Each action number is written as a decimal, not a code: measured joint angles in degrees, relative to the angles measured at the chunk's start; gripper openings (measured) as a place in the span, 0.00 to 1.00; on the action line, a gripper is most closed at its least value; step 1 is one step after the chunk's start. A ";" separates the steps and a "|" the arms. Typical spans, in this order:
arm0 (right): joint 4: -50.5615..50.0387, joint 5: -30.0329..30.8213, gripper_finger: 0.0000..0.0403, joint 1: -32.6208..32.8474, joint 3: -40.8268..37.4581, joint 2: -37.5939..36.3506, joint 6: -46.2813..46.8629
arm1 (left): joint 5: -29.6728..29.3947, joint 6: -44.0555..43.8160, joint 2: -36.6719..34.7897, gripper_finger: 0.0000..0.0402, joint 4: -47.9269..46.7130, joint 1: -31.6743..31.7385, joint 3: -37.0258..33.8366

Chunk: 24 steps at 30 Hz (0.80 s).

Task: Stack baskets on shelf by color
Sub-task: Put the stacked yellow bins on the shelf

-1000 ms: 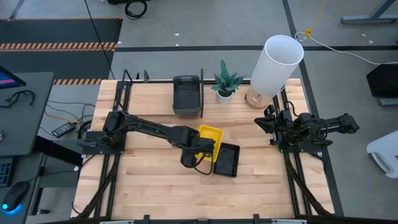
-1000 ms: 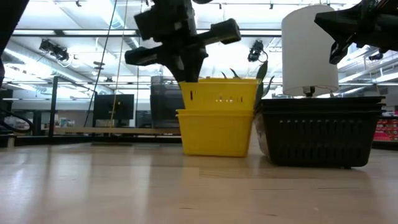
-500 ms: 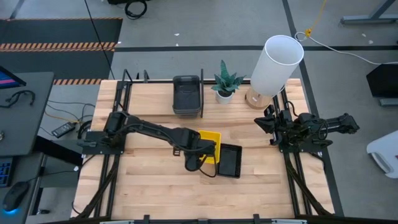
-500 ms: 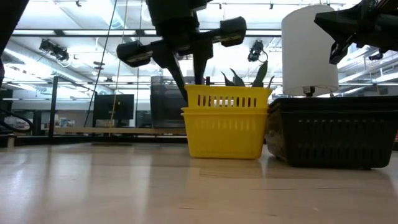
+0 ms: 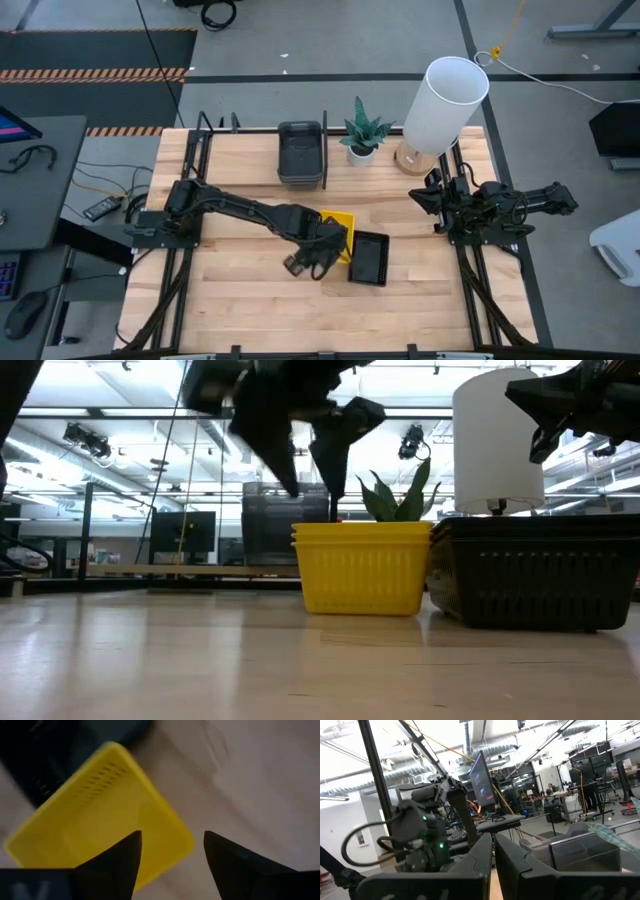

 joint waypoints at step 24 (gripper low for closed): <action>0.05 0.00 0.07 0.00 0.02 0.00 0.00 | -9.61 -42.70 4.16 0.49 12.33 -4.30 -0.07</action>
